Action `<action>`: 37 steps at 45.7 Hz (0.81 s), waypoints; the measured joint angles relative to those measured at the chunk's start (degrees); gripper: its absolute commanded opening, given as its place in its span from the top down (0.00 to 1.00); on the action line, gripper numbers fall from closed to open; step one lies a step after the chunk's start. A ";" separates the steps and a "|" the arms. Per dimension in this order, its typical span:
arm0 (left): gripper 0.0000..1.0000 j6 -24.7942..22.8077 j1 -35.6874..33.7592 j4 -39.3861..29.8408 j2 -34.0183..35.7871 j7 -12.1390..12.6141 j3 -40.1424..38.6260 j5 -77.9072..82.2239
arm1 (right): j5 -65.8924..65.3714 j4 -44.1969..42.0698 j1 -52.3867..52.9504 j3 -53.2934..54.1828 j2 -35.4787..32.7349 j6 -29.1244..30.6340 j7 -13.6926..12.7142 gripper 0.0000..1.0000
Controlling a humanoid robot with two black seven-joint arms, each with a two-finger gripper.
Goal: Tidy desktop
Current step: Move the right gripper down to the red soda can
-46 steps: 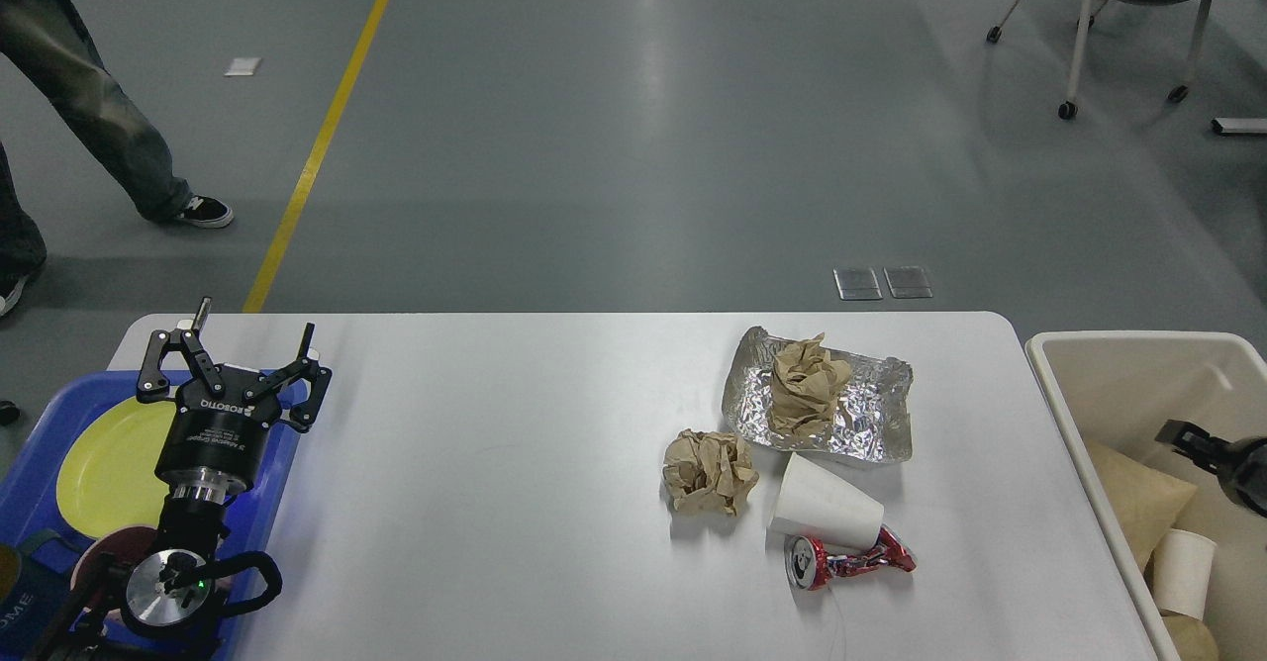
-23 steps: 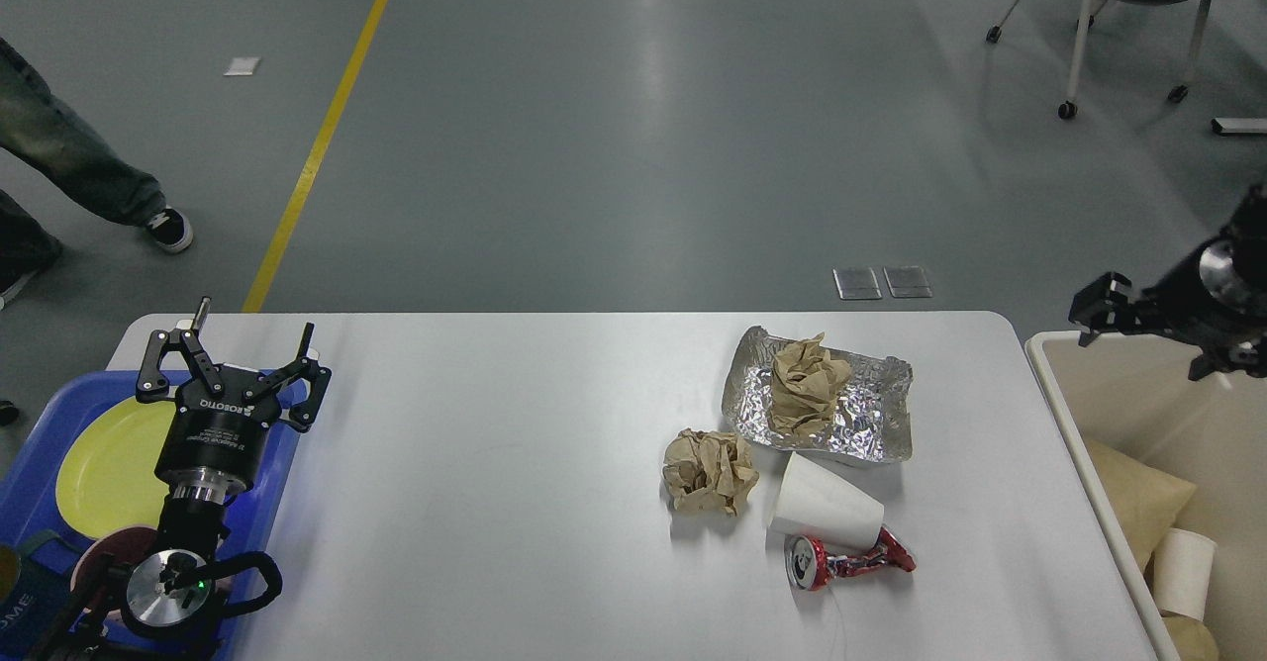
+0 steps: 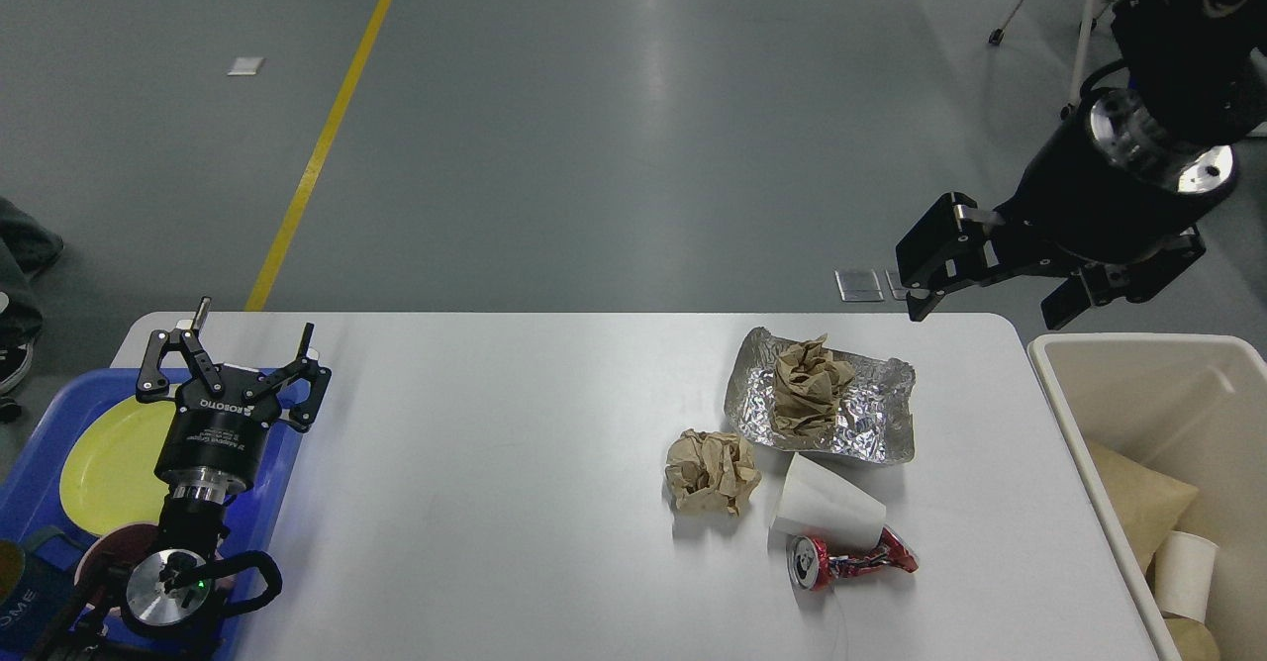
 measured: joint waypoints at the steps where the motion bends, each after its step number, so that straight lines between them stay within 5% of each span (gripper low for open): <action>1: 0.03 0.00 0.00 0.00 0.00 0.00 0.00 0.00 | 0.03 0.27 0.13 0.21 0.05 -0.05 0.00 0.00; 27: 0.04 0.00 0.00 0.00 0.00 0.00 0.00 0.00 | 0.13 0.24 -6.11 3.73 1.10 -3.58 0.03 0.00; 37: 0.04 0.00 0.00 0.00 0.02 0.00 0.00 0.00 | 0.03 0.20 -15.79 5.78 2.70 -11.60 0.04 0.00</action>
